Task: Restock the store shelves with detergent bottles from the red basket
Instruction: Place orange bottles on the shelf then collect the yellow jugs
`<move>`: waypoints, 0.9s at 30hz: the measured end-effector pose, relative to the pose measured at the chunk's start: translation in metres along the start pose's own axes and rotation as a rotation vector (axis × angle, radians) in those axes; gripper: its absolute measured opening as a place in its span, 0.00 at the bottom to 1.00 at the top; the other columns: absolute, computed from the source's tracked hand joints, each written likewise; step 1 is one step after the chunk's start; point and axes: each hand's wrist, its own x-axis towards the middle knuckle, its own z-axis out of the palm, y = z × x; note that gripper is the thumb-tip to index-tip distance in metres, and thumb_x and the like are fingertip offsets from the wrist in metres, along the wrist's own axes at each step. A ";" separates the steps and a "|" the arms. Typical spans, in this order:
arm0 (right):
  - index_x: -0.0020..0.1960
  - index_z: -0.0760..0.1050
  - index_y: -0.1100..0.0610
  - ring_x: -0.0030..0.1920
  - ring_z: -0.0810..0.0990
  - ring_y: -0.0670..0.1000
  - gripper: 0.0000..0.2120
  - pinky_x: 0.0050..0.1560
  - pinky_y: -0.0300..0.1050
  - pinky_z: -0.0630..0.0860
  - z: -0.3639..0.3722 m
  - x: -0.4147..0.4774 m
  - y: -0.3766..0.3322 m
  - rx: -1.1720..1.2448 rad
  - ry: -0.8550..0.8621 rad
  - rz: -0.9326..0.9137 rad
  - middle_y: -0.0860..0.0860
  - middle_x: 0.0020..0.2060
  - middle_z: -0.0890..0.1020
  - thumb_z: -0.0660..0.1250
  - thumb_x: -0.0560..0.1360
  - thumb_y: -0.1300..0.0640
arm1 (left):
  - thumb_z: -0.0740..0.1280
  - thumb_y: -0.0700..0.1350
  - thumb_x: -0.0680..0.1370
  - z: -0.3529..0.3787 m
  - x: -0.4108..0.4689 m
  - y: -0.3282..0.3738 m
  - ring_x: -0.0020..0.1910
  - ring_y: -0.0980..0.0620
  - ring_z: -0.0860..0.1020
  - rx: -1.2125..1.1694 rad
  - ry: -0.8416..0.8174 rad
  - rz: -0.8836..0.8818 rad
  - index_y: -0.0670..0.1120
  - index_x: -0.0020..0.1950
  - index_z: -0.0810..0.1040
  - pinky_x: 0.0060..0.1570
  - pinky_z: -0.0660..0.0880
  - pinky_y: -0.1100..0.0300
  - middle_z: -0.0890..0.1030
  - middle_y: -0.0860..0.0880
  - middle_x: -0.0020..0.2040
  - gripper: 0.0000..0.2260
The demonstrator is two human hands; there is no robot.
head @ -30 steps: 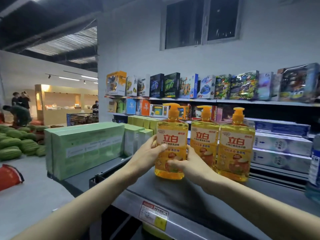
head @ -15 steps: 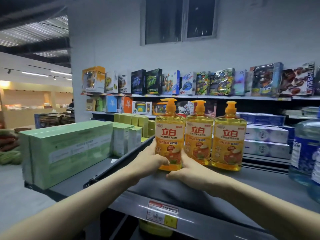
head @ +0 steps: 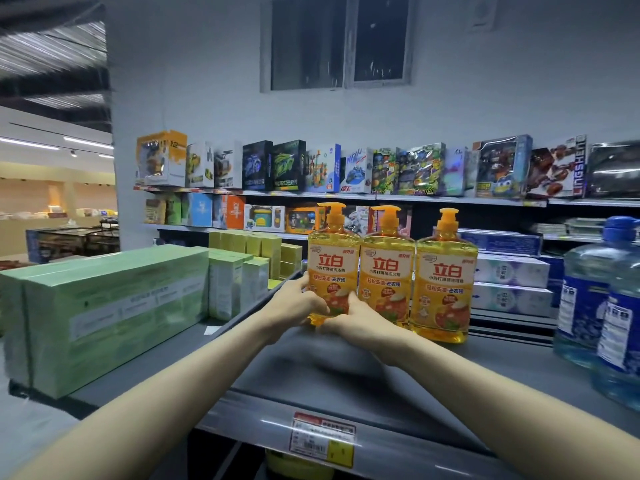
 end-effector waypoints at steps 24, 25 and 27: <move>0.84 0.57 0.49 0.78 0.69 0.58 0.32 0.79 0.55 0.65 0.002 0.007 0.002 -0.213 0.149 0.032 0.50 0.79 0.70 0.64 0.84 0.44 | 0.74 0.51 0.64 0.000 0.037 -0.033 0.66 0.52 0.80 0.103 -0.026 0.031 0.71 0.71 0.69 0.72 0.74 0.44 0.84 0.59 0.64 0.37; 0.84 0.57 0.49 0.78 0.70 0.58 0.32 0.79 0.55 0.65 0.001 0.004 0.003 -0.245 0.128 0.031 0.51 0.80 0.70 0.63 0.85 0.43 | 0.74 0.52 0.64 0.000 0.034 -0.031 0.67 0.52 0.80 0.148 -0.039 0.027 0.69 0.74 0.67 0.72 0.74 0.44 0.84 0.59 0.64 0.39; 0.83 0.61 0.50 0.76 0.72 0.58 0.29 0.77 0.53 0.67 -0.004 -0.003 0.004 -0.302 0.090 0.033 0.52 0.78 0.72 0.62 0.85 0.43 | 0.74 0.53 0.66 0.003 0.019 -0.017 0.67 0.51 0.80 0.281 -0.066 0.013 0.63 0.76 0.70 0.73 0.74 0.45 0.83 0.56 0.66 0.38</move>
